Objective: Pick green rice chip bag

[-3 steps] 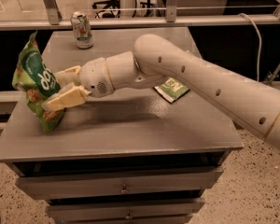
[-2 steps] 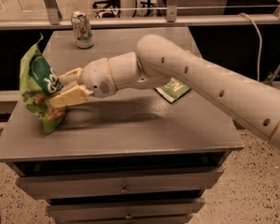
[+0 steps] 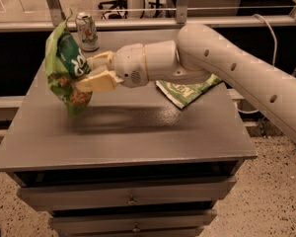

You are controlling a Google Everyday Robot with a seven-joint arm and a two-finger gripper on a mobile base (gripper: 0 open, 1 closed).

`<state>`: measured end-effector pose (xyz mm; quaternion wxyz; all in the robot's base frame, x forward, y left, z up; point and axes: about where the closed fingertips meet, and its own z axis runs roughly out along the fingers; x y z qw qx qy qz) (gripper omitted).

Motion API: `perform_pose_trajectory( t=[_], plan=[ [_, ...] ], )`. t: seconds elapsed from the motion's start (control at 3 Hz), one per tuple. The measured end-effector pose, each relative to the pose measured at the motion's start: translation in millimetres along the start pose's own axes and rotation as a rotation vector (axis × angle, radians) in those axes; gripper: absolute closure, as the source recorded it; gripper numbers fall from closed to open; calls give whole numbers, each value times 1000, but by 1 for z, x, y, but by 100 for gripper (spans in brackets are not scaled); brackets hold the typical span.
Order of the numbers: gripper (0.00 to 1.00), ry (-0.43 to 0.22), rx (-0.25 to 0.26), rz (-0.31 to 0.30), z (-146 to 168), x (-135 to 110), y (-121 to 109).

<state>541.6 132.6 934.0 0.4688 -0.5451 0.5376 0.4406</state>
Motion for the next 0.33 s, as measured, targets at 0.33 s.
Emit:
perform_pose_trajectory(
  t=[0.33],
  plan=[
    [100, -49, 67, -57, -36, -25, -18]
  ],
)
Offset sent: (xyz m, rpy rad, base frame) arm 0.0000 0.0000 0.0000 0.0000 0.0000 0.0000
